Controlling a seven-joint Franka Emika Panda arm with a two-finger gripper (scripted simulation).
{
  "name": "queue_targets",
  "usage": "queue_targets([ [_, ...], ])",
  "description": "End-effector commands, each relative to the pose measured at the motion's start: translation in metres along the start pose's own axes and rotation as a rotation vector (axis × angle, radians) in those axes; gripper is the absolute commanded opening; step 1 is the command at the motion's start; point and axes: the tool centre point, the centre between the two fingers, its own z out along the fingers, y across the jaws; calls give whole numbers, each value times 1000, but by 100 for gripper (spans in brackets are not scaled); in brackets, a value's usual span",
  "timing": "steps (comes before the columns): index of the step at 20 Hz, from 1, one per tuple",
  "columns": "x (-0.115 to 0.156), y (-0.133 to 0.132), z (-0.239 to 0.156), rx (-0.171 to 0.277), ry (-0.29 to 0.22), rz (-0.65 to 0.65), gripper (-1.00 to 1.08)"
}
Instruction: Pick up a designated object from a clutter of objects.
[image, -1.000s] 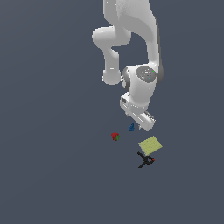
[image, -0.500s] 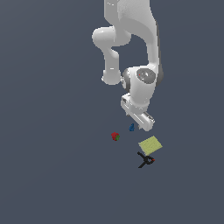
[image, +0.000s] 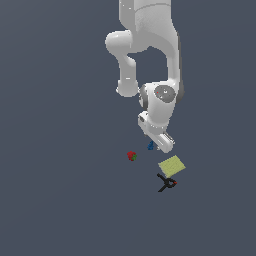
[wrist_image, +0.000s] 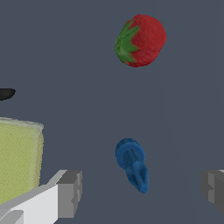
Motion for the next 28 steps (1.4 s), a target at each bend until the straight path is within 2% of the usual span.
queue_targets([
  [1,0,0,11,0,0,1,100],
  [8,0,0,24,0,0,2,100],
  [9,0,0,24,0,0,2,-100],
  [21,1,0,23,0,0,2,-100],
  [28,10,-3,4,0,0,2,-100],
])
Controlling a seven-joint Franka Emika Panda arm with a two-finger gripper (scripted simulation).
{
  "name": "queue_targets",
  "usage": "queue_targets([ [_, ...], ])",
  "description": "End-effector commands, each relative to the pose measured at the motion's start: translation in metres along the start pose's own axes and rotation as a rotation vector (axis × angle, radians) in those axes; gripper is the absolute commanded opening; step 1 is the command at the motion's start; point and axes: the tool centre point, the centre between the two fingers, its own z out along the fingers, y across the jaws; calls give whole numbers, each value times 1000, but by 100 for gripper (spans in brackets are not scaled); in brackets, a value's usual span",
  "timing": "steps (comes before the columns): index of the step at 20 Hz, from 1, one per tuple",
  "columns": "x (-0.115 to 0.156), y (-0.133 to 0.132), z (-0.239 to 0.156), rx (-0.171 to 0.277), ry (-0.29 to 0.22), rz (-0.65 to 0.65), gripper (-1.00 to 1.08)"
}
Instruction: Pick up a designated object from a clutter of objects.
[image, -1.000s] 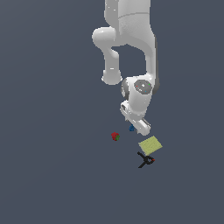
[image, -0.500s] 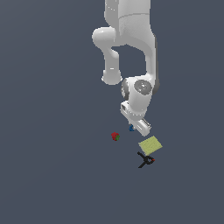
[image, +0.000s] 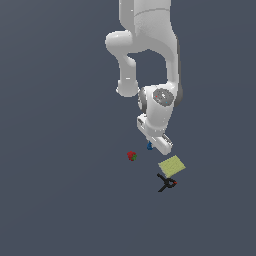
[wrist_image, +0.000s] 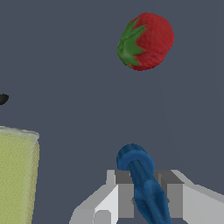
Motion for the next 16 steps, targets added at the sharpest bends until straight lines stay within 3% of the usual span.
queue_targets([
  [1,6,-2,-11,1,0,0,-100],
  [16,67,-20,-131,2,-1,0,-100],
])
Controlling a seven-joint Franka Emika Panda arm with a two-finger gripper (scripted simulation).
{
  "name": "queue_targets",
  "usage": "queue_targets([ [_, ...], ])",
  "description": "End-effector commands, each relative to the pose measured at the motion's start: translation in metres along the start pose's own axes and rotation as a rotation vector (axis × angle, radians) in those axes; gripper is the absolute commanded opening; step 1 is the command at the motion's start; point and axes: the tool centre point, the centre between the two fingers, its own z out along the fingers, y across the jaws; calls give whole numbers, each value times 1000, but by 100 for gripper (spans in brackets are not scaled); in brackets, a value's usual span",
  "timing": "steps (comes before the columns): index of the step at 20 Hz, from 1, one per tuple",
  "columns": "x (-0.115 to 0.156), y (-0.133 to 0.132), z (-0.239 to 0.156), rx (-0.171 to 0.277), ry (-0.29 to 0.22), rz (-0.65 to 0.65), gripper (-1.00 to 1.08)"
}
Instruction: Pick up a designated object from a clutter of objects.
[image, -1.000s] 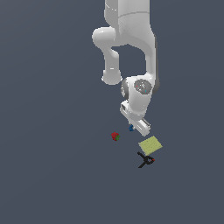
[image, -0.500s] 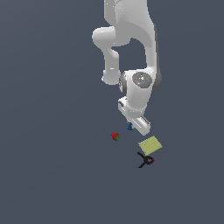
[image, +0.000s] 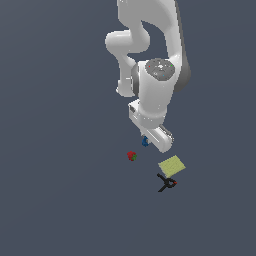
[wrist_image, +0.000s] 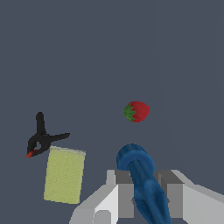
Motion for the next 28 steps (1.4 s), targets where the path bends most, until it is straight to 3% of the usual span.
queue_targets([
  [1,12,-3,-24,0,0,0,-100],
  [16,81,-27,-154,-1,0,0,-100],
  [28,115,-41,-215,-1,1,0,-100],
])
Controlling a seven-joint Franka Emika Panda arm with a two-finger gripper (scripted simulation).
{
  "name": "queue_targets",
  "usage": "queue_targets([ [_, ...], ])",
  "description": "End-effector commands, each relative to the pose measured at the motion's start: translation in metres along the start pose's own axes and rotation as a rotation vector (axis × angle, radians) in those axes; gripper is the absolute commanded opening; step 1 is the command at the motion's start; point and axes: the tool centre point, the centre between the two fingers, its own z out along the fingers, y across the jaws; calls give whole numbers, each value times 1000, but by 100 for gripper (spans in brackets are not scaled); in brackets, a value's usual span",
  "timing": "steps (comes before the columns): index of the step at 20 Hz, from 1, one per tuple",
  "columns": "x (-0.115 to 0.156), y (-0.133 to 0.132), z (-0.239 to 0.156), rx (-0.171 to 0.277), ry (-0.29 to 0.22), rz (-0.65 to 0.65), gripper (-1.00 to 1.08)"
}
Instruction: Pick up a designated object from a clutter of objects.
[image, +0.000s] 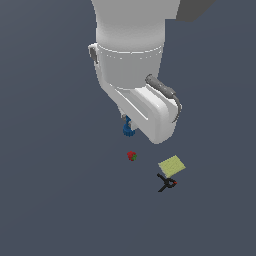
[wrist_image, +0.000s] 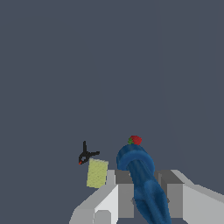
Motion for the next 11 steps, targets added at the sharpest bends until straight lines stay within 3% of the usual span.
queue_targets([
  [1,4,-2,-8,-1,0,0,-100],
  [11,11,-5,-20,-1,0,0,-100],
])
